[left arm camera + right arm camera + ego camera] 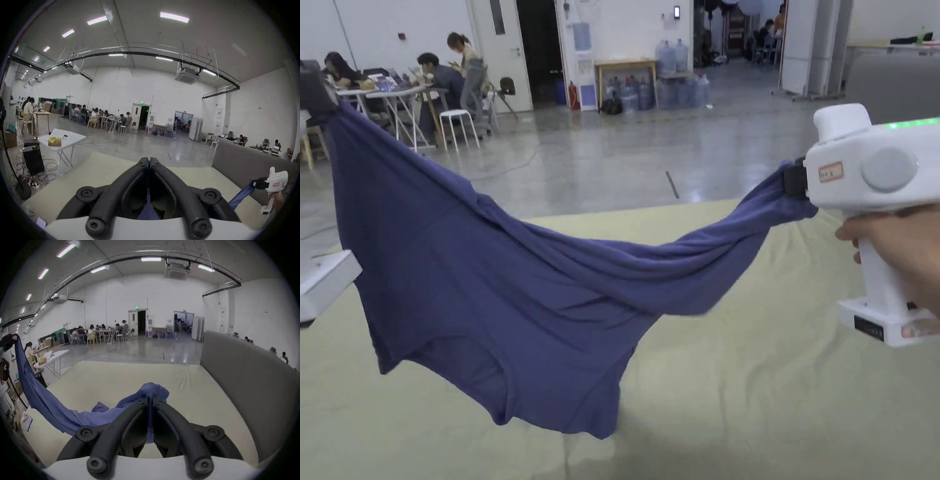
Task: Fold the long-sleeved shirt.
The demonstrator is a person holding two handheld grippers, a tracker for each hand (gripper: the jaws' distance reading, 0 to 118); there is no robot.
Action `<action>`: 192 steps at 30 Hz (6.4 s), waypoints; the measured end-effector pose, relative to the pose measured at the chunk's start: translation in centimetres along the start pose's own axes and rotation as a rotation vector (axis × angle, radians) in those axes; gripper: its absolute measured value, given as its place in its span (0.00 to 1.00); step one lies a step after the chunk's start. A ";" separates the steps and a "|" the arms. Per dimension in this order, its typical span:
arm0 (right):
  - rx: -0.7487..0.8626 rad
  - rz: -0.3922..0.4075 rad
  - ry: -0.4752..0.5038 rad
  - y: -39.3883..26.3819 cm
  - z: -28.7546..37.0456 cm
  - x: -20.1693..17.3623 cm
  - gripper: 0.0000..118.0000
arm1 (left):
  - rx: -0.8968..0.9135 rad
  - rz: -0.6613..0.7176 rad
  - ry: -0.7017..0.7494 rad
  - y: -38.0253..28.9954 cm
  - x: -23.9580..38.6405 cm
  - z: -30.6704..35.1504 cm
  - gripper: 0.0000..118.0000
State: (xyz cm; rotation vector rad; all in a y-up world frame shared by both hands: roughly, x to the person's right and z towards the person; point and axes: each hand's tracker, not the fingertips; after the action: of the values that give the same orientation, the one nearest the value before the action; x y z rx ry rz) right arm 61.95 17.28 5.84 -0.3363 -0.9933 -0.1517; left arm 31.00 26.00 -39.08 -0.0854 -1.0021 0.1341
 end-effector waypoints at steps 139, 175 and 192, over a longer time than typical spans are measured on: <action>-0.168 -0.134 -0.044 -19.7 6.1 2.3 0.08 | -0.360 -0.062 -0.176 -17.1 4.1 0.1 0.00; 0.227 -0.157 -0.143 23.2 -11.4 2.4 0.08 | 0.038 -0.058 -0.001 12.6 8.7 -18.2 0.00; -0.078 -0.233 -0.038 -0.5 -16.8 3.7 0.08 | -0.253 -0.016 -0.003 -9.8 4.7 -12.5 0.00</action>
State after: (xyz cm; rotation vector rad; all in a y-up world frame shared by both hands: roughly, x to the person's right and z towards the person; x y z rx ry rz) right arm 77.17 11.12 0.63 -0.2944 -1.0648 -0.3975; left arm 44.76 16.87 -40.60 -0.3080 -1.0192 -0.0080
